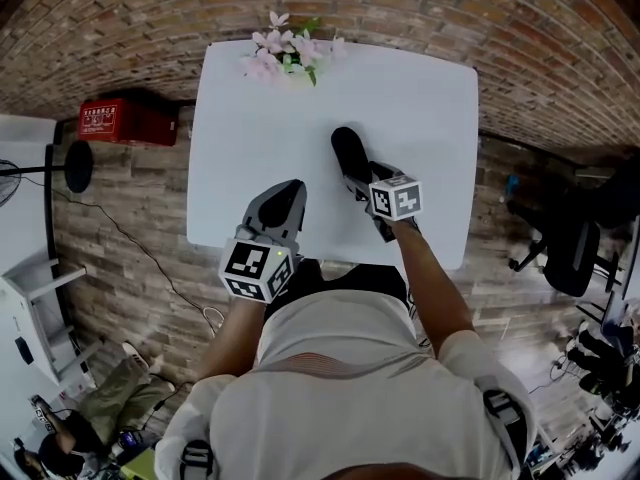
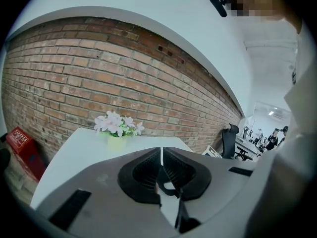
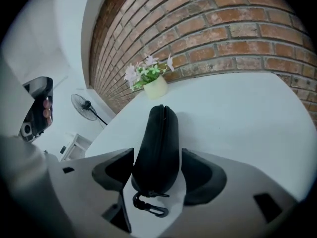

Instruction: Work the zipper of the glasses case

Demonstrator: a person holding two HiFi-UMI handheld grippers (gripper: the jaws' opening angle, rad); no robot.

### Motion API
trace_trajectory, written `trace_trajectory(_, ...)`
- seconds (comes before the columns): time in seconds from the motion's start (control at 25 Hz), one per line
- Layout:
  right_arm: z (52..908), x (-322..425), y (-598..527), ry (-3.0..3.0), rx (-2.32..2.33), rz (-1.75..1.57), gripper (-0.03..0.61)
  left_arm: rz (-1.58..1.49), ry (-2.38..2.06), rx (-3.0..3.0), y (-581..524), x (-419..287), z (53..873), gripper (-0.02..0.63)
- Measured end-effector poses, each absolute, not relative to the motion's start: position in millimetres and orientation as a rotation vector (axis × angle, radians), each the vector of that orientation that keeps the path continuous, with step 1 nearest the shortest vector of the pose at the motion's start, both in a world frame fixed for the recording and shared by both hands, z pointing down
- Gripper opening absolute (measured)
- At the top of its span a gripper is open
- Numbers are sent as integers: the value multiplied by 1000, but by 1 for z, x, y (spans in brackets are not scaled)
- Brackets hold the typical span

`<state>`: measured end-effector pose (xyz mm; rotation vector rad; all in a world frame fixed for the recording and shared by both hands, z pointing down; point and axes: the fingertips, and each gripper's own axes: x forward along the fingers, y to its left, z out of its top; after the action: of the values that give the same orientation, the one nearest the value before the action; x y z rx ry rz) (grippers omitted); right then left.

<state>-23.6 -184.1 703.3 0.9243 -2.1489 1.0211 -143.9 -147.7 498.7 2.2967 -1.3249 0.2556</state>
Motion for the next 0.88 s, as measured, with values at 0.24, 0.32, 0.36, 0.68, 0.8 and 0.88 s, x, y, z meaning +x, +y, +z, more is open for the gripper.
trace_trajectory(0.24, 702, -31, -180, -2155, 920, 915, 324, 252, -1320, 2299, -149, -150, 498, 26)
trace_trajectory(0.32, 695, -29, -182, -2180, 925, 877, 321, 251, -1309, 2306, -149, -148, 498, 26)
trace_trajectory(0.36, 690, -29, -183, -2198, 929, 872, 319, 251, -1302, 2309, -149, -147, 498, 26)
trace_trajectory(0.68, 662, -10, -181, -2279, 983, 1025, 311, 187, -1222, 2290, -150, -134, 500, 26)
trace_trajectory(0.8, 659, 3, -179, -2282, 1039, 1136, 311, 191, -1212, 2292, -149, -129, 501, 26)
trace_trajectory(0.88, 653, 8, -179, -2298, 1067, 1180, 310, 193, -1203, 2294, -148, -125, 502, 26)
